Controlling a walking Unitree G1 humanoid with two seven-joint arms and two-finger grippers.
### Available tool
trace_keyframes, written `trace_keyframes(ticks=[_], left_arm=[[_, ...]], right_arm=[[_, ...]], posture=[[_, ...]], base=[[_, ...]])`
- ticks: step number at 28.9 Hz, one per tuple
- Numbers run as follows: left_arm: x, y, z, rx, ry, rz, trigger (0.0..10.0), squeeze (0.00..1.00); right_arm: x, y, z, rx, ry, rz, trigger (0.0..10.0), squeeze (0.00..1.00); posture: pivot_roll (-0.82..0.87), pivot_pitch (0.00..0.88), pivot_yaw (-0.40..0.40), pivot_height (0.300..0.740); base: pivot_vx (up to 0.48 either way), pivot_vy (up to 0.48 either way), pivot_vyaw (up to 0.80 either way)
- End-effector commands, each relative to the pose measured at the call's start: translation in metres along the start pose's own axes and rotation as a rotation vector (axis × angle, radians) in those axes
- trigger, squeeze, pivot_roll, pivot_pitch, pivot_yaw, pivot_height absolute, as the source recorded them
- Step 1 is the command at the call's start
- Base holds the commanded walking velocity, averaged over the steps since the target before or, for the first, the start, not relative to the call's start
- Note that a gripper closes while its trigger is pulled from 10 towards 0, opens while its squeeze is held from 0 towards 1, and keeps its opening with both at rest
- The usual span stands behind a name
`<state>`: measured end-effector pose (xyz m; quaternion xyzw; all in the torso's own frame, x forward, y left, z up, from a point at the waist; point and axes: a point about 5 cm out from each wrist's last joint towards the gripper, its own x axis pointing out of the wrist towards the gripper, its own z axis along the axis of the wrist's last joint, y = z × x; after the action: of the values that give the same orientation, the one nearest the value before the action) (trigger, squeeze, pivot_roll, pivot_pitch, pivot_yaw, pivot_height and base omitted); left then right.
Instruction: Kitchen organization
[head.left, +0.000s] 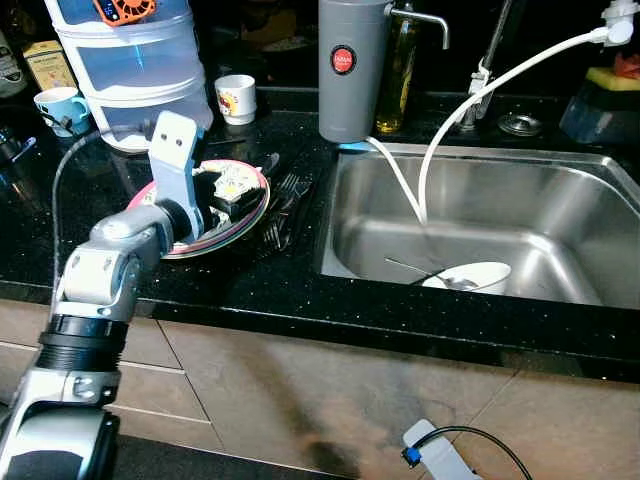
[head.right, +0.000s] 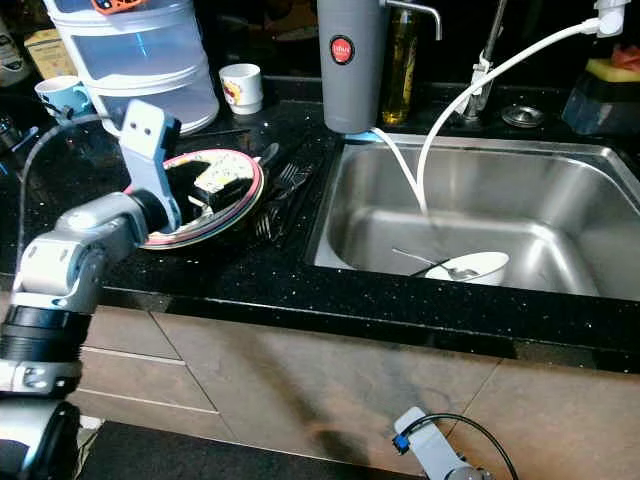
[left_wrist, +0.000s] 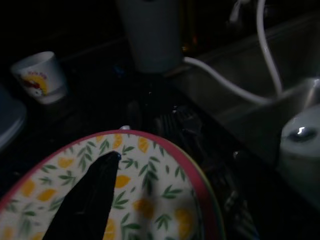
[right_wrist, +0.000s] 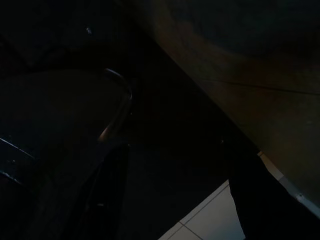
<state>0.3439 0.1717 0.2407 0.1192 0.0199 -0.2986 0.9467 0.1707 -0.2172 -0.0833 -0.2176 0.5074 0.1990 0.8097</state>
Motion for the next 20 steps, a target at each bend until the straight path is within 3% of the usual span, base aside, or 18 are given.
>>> trace_keyframes(ticks=[1, 2, 3, 9, 20], left_arm=[[-0.004, -0.002, -0.006, 0.1, 0.063, -0.023, 10.0, 0.0], [-0.004, -0.002, -0.006, 0.1, 0.063, -0.023, 10.0, 0.0], [-0.006, -0.002, -0.012, 0.182, 0.123, -0.027, 10.0, 0.0], [-0.01, -0.001, -0.027, 0.325, 0.244, -0.032, 10.0, 0.0], [-0.01, -0.003, -0.046, 0.318, 0.311, -0.042, 10.0, 0.0]], right_arm=[[0.001, 0.003, 0.0, 0.0, -0.002, 0.009, 10.0, 0.0], [0.001, 0.003, 0.0, 0.0, -0.002, 0.009, 10.0, 0.0], [0.001, 0.003, 0.0, 0.001, -0.003, 0.009, 10.0, 0.0], [0.001, 0.003, 0.0, 0.002, -0.004, 0.009, 10.0, 0.0], [0.001, 0.003, 0.001, 0.004, -0.005, 0.008, 10.0, 0.0]], posture=[[-0.03, 0.0, 0.02, 0.74], [-0.03, 0.0, 0.02, 0.74], [-0.02, 0.0, 0.021, 0.74], [-0.02, 0.0, 0.021, 0.74], [-0.03, 0.0, 0.024, 0.74]], base=[[0.0, 0.0, 0.0], [0.0, 0.0, 0.0], [0.0, 0.0, 0.0], [0.0, 0.0, 0.0], [0.0, 0.0, 0.0]])
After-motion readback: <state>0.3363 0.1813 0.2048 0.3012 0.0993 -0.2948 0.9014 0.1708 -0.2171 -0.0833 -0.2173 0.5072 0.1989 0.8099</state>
